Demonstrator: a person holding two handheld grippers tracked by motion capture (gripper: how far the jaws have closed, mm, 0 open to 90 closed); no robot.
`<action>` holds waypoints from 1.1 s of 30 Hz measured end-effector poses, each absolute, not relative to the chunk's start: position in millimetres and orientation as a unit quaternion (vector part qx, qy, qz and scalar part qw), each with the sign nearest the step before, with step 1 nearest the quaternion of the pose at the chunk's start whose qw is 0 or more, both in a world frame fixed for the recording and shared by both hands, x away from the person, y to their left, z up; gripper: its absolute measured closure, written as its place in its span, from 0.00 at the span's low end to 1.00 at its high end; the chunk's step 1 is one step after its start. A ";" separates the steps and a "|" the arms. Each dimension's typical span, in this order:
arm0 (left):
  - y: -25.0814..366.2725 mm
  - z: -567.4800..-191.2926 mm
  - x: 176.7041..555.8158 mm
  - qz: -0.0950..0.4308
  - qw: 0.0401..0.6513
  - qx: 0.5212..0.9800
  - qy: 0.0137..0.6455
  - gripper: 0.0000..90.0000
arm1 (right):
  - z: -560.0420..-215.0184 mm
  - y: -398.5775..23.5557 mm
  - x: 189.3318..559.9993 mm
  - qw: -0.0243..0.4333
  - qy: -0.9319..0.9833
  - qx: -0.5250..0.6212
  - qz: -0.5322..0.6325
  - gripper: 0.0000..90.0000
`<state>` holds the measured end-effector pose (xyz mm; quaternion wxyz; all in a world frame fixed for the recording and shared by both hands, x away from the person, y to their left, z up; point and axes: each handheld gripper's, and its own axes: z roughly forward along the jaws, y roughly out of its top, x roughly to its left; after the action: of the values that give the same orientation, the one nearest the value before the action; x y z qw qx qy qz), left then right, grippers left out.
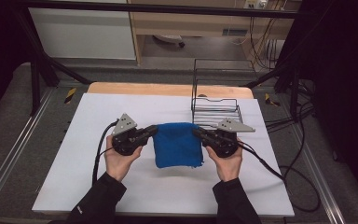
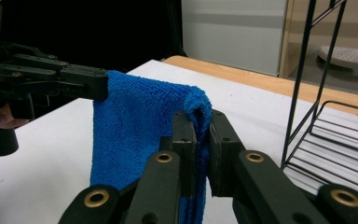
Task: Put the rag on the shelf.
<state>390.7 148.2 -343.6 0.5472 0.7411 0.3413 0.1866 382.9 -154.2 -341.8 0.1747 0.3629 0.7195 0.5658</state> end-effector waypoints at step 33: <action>101.5 -299.5 407.8 0.206 0.604 0.709 0.300 0.96 | -296.9 -198.5 377.8 0.251 0.672 0.358 0.597 0.93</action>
<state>407.8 101.5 -299.5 0.6044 0.7090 0.2997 0.2056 377.8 -198.5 -296.9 0.2514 0.3581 0.6722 0.5972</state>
